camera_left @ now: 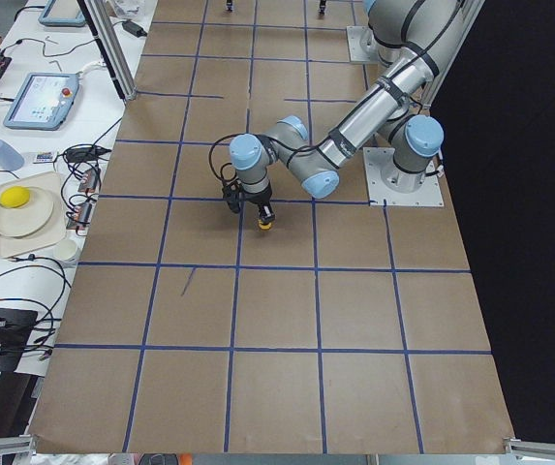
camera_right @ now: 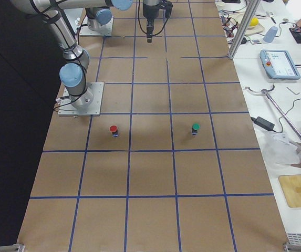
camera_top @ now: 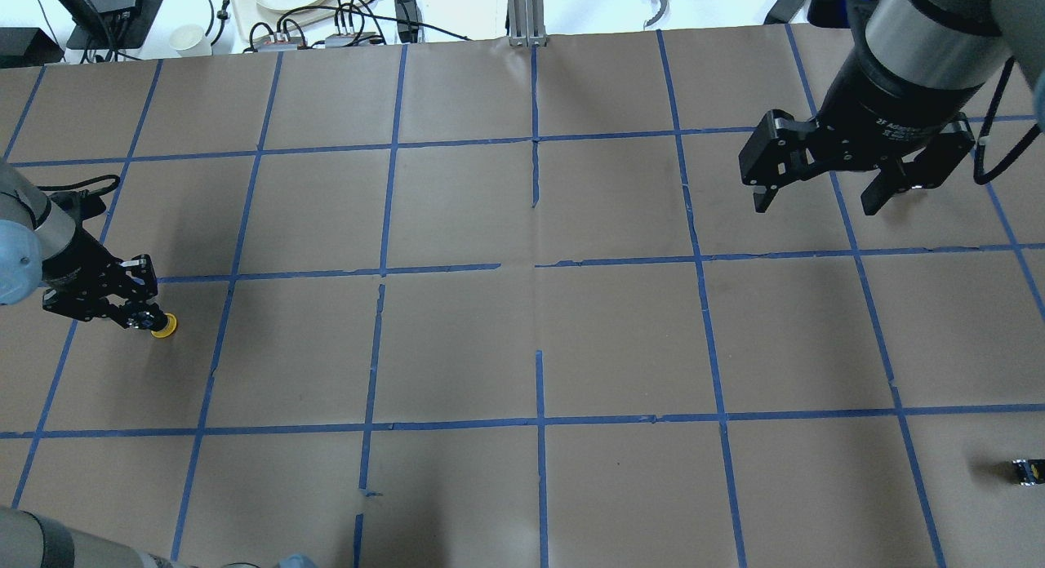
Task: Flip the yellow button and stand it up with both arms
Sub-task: 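Grasp the yellow button's base with the left gripper and lift it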
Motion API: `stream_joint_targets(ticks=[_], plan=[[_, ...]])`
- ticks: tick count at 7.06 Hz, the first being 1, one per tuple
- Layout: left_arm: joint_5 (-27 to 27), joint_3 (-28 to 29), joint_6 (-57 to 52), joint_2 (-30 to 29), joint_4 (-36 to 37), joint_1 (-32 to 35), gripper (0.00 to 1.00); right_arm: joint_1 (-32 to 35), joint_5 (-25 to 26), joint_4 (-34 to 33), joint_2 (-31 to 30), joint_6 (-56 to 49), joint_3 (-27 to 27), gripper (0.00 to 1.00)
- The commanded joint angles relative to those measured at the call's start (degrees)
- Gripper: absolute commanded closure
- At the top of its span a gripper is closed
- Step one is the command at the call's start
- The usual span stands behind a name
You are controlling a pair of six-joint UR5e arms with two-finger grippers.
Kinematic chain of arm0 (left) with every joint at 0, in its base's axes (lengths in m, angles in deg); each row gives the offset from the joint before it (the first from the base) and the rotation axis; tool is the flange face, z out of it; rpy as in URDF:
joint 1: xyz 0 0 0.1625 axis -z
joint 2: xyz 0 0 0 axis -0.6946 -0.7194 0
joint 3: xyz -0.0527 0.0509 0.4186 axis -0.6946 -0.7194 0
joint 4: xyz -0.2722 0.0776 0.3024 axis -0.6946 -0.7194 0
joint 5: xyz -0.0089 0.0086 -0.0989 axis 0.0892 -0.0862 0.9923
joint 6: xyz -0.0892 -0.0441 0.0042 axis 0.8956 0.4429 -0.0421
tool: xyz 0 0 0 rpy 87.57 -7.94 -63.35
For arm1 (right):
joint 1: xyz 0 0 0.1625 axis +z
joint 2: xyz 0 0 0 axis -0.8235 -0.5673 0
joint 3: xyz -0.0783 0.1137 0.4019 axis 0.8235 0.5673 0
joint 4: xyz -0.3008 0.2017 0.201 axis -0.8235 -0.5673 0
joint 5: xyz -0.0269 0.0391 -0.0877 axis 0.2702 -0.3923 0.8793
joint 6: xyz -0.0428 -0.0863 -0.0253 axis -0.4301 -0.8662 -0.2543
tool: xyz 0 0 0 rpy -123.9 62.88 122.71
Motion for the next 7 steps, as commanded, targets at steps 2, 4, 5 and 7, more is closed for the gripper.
stream_joint_targets(ticks=[2,4,5,7], plan=[[3.67,0.73,1.1,0.31,-1.42,0.1,0.79,0.34,-8.66,0.48,0.8,16.93,0.55,0.0],[15.43,0.9,5.91,2.5,-9.3,1.14,0.79,0.25,-13.46,0.39,1.07,24.46,0.81,0.0],[21.66,0.64,10.21,3.39,-11.95,2.11,0.79,-0.01,-19.66,0.04,1.25,28.76,0.73,0.0],[35.64,-0.5,20.38,4.71,-17.08,9.72,0.83,-0.01,-24.01,-1.19,2.47,32.31,0.02,0.0]])
